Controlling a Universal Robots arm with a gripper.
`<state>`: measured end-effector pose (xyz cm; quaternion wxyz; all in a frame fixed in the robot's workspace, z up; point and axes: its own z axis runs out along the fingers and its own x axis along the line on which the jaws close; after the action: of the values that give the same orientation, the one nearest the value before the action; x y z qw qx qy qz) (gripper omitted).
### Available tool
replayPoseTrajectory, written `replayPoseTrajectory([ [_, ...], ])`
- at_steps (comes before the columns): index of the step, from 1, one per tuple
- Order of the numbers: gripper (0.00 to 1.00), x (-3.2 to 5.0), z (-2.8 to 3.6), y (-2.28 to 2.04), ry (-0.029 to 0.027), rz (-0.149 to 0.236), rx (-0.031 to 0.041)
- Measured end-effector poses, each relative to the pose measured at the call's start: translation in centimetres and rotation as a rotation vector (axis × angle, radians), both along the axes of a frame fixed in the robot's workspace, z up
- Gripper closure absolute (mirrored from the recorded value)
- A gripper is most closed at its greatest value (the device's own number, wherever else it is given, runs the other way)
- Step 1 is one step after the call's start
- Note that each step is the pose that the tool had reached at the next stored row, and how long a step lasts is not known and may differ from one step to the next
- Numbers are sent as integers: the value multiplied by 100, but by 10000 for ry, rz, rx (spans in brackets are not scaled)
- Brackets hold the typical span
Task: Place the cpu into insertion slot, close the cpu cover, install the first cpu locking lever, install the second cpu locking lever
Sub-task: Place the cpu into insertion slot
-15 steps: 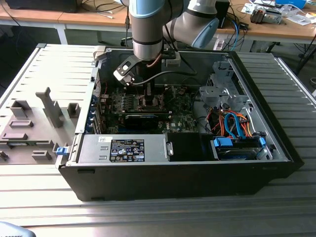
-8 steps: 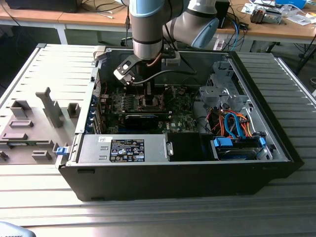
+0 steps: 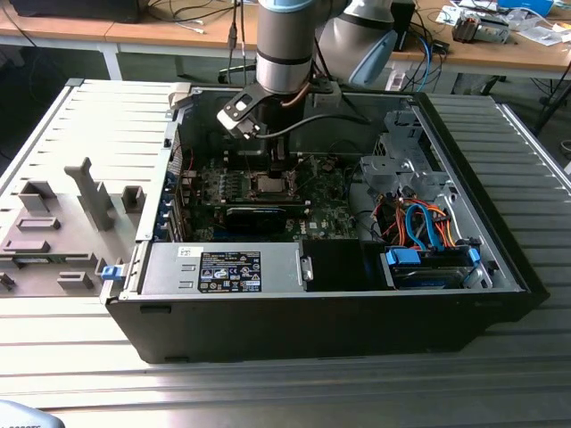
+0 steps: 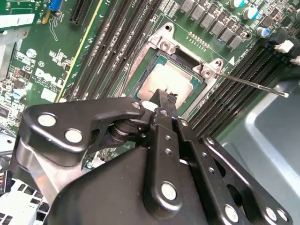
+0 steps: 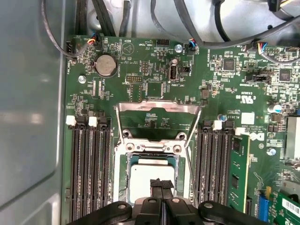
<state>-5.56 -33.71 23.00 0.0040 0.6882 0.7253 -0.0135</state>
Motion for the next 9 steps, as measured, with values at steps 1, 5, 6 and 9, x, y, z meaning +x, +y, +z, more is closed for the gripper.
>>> replayPoseTrajectory([
  [1, 89, 0, 12, 0, -1, 0, 1],
  [5, 89, 0, 67, 0, -1, 0, 1],
  [6, 89, 0, 69, 1, -2, 0, 3],
  [9, 89, 0, 77, 0, 1, 0, -1],
])
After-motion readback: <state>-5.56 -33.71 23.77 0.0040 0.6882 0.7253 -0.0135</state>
